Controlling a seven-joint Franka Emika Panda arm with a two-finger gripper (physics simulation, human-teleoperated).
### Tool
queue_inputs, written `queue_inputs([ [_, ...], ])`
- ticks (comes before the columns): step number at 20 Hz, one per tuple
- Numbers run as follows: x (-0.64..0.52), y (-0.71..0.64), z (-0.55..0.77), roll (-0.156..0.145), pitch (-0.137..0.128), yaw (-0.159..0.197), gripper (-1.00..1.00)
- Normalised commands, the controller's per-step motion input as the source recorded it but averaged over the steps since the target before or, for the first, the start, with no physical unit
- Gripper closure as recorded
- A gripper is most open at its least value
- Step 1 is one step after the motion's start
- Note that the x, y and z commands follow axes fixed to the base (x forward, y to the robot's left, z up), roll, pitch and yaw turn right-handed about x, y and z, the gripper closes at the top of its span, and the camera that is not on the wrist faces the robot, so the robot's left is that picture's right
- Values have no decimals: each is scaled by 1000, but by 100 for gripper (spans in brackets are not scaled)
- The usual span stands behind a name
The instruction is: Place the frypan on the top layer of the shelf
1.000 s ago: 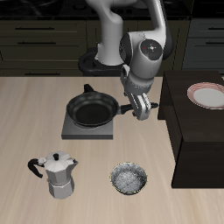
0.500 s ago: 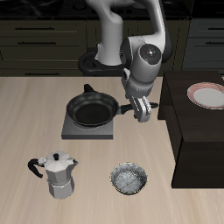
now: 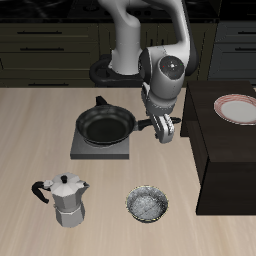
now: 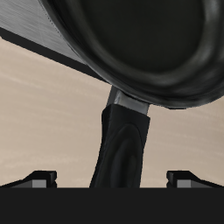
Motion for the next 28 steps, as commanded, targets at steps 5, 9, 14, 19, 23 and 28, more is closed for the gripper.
queue_inputs([
  [5, 14, 14, -212, 26, 30, -22, -100],
  [9, 50, 9, -84, 54, 12, -66, -100],
  [14, 1, -107, -28, 8, 7, -54, 100],
  [19, 17, -103, 62, -14, -10, -5, 100],
  [23, 5, 5, 55, -2, -19, 9, 100],
  [28, 10, -48, 174, -31, -46, 59, 100],
])
